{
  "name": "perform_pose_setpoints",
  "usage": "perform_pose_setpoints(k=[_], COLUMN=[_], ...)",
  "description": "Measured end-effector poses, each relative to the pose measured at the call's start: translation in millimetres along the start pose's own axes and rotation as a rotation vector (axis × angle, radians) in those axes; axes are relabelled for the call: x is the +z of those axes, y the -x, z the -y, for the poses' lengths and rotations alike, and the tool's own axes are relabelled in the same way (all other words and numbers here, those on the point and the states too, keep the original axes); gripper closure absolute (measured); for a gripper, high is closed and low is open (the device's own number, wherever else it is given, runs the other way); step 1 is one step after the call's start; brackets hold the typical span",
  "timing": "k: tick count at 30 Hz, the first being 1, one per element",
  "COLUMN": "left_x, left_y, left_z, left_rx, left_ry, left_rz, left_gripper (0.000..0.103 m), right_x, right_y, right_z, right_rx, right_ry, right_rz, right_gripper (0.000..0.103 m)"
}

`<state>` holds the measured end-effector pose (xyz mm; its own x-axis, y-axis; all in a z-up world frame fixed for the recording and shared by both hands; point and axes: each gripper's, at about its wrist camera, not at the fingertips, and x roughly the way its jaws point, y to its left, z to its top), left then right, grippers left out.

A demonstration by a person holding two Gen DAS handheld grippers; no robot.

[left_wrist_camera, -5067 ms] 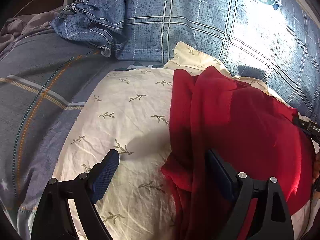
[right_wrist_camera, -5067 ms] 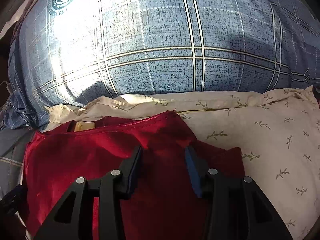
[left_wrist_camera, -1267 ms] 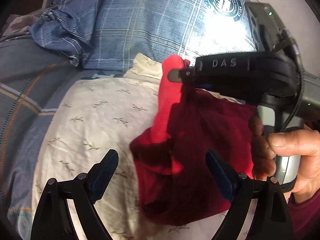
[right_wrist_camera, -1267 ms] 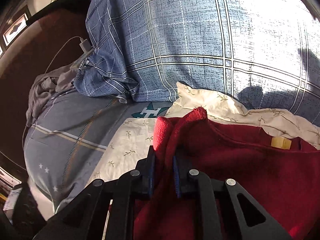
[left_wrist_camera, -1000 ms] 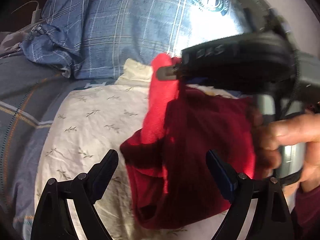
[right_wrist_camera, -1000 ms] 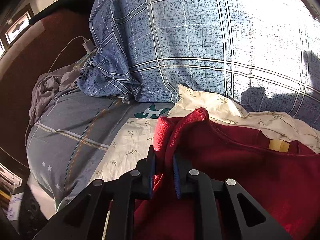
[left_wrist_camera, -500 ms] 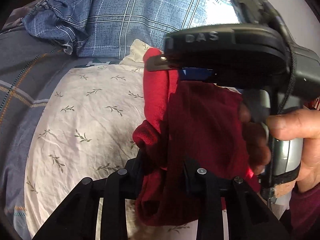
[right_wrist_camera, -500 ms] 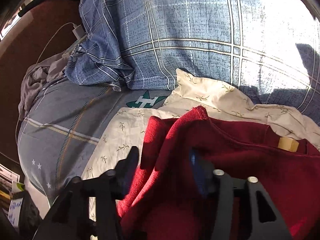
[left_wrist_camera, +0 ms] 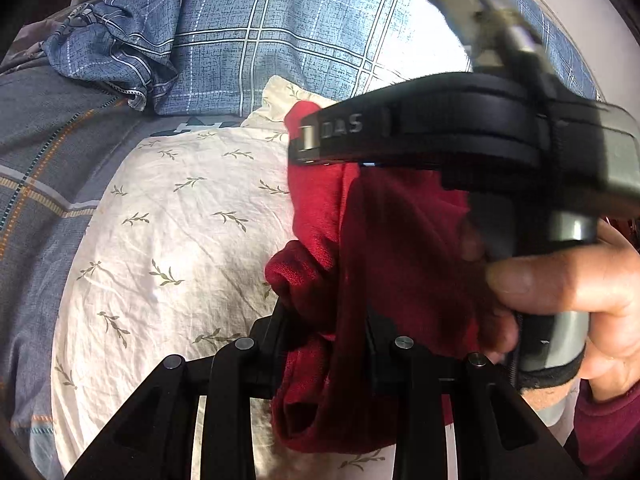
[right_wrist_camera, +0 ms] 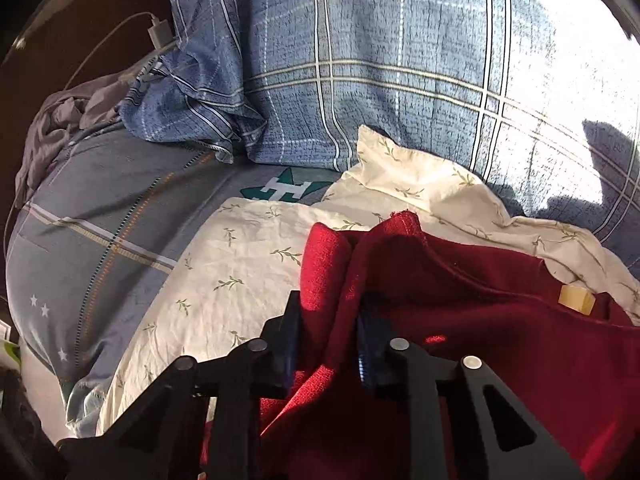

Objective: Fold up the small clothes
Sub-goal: 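Grasp the sweater with the left gripper beside the right gripper and lift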

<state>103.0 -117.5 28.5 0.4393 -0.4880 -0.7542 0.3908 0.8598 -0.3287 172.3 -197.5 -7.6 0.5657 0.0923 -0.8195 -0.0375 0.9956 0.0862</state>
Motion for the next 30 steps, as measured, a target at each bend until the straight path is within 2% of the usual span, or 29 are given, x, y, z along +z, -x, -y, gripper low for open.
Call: perform_pose_setpoints(k=[8,14,25,30], left_x=[-4,-5,-9,-10], left_y=[5,17,28,42], left_z=[9,13,20,35], left_rx=[0.028,0.012,0.025,0.019], left_ry=[-0.005,-0.005,-0.020,-0.033], left_rz=[0.018,0.034,0.049,0.068], left_gripper=[0.071,0.080,0.083,0.084], right_x=[-1,-1,-6,-8], right_y=[24,42,56,69], right_z=[16,22,28,34], right_rx=[0.072,0.091,0.091,0.078], right_ry=[-0.067,-0.076,-0.083,-0.070], right_rz=[0.040,0.064,0.075,0.093], right_gripper=[0.084,0.085,0.085,0.085])
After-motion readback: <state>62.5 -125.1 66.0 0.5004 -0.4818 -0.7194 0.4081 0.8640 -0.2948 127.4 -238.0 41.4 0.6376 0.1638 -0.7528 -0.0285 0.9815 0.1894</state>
